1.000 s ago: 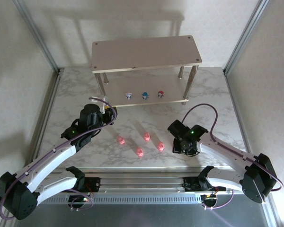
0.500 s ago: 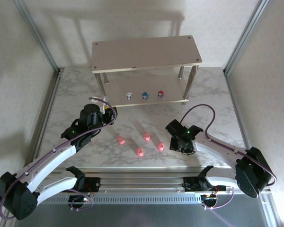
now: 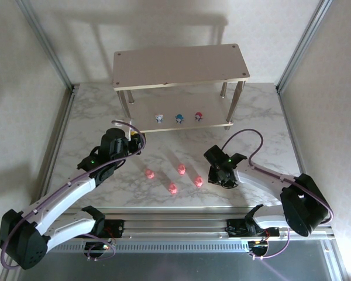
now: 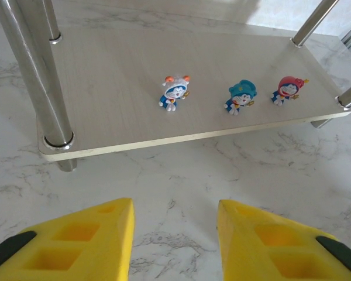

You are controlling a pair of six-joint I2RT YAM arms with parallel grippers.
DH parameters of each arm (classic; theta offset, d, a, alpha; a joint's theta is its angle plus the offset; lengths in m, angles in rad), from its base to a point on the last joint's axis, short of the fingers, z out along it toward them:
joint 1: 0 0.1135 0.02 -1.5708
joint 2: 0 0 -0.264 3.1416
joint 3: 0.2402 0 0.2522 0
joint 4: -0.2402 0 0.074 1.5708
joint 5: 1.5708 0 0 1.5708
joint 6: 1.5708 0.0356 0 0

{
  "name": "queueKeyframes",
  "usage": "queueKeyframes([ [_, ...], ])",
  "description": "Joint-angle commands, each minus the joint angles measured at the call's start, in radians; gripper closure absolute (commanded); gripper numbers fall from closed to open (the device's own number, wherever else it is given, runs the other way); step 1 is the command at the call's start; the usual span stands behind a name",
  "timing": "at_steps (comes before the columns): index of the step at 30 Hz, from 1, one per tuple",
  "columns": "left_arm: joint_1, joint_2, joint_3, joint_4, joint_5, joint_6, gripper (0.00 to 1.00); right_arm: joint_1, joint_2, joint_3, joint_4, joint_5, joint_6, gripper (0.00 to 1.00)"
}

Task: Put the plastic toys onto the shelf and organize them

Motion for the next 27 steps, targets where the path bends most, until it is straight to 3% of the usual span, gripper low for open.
queueKeyframes([
  [1, 0.012, 0.011, 0.001, 0.009, -0.021, 0.019, 0.58, -0.009, 0.013, -0.004, -0.012, 0.011, -0.008, 0.63],
  [7, 0.02, 0.03, 0.001, 0.019, -0.009, 0.021, 0.58, -0.023, -0.006, -0.01, -0.039, 0.019, -0.017, 0.62],
  [13, 0.022, 0.039, -0.003, 0.031, -0.001, 0.015, 0.59, -0.041, -0.061, -0.033, 0.022, -0.038, -0.051, 0.77],
  [22, 0.022, 0.034, -0.013, 0.033, 0.0, 0.006, 0.59, -0.067, -0.119, -0.066, 0.303, -0.394, -0.089, 0.8],
  [27, 0.022, 0.031, -0.018, 0.031, 0.0, 0.006, 0.59, -0.104, -0.037, -0.089, 0.36, -0.449, -0.087, 0.81],
])
